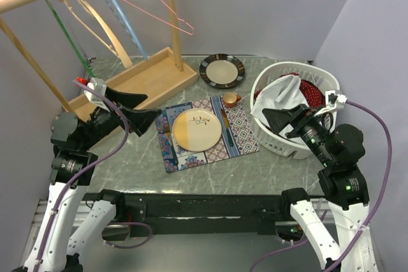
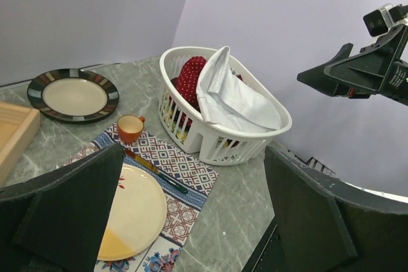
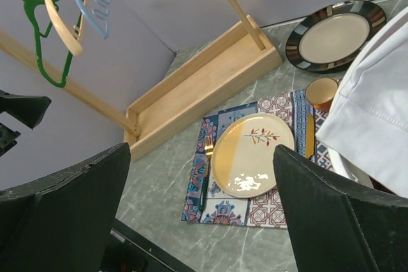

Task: Remove the skirt from the hanger

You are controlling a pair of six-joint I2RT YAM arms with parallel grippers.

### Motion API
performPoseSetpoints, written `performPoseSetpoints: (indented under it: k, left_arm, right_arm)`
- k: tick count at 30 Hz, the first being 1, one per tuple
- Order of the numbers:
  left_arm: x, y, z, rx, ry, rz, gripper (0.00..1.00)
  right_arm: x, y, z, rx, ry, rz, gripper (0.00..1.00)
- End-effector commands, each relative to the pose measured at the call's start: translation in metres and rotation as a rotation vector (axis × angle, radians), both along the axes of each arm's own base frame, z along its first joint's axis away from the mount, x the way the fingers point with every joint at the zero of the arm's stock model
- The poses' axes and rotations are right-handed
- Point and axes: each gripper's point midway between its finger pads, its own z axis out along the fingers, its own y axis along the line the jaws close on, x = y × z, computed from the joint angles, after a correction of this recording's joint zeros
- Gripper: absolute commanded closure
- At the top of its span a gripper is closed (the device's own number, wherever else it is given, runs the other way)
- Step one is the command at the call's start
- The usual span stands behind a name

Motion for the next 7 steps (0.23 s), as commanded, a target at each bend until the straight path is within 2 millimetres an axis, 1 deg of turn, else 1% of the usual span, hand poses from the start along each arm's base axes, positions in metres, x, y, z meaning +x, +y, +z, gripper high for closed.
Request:
performPoseSetpoints:
  k: [1, 7]
  left_arm:
    - [-0.0039, -0.0012, 0.0099, 0.000, -0.056, -0.017, 0.03]
    - [-0.0041, -0.0006, 0.0120, 0.000, -0.056, -0.012, 0.03]
  right_arm:
    - [0.0010, 0.0029, 0.0110, 0.017, -0.046, 0.013, 0.00]
    - [0.0024, 0.0042, 0.0083, 0.010, -0.040, 0.020, 0.00]
